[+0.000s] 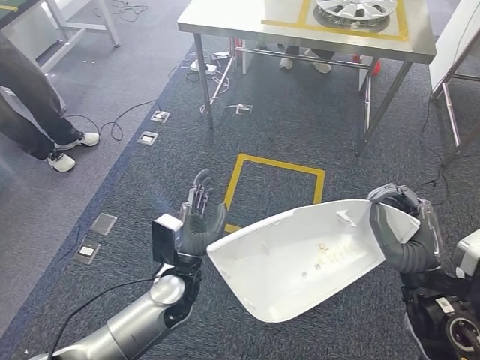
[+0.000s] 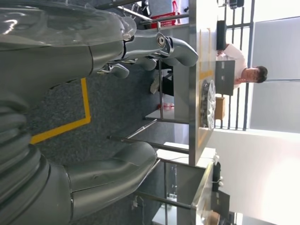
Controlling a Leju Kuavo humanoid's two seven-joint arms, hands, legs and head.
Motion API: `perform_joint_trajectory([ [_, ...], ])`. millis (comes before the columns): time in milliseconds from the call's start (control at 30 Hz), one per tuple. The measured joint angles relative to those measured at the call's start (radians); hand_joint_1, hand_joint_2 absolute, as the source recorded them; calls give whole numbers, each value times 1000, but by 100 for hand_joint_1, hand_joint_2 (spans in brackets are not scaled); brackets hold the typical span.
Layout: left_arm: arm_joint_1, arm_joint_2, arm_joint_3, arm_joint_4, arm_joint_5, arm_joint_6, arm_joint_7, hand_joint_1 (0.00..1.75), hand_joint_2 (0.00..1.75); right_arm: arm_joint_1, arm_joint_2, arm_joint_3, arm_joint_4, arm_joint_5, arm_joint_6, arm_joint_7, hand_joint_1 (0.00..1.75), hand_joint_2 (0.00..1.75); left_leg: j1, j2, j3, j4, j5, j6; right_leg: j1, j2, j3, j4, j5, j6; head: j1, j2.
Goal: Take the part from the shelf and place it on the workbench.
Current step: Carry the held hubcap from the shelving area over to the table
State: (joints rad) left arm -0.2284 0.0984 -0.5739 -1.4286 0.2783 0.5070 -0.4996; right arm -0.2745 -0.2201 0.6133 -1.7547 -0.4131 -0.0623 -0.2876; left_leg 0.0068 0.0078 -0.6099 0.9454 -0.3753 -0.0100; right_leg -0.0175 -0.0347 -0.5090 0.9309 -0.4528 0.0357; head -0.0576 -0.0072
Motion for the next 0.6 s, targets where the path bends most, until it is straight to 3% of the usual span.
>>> perform_joint_trajectory([
  [600, -5, 0, -18, 2, 11, 6, 3, 0, 175, 1, 0, 29, 10, 6, -11, -2, 175, 175, -1, 0, -1, 2, -2, 2, -1, 0, 0, -1, -1, 2, 0, 0],
])
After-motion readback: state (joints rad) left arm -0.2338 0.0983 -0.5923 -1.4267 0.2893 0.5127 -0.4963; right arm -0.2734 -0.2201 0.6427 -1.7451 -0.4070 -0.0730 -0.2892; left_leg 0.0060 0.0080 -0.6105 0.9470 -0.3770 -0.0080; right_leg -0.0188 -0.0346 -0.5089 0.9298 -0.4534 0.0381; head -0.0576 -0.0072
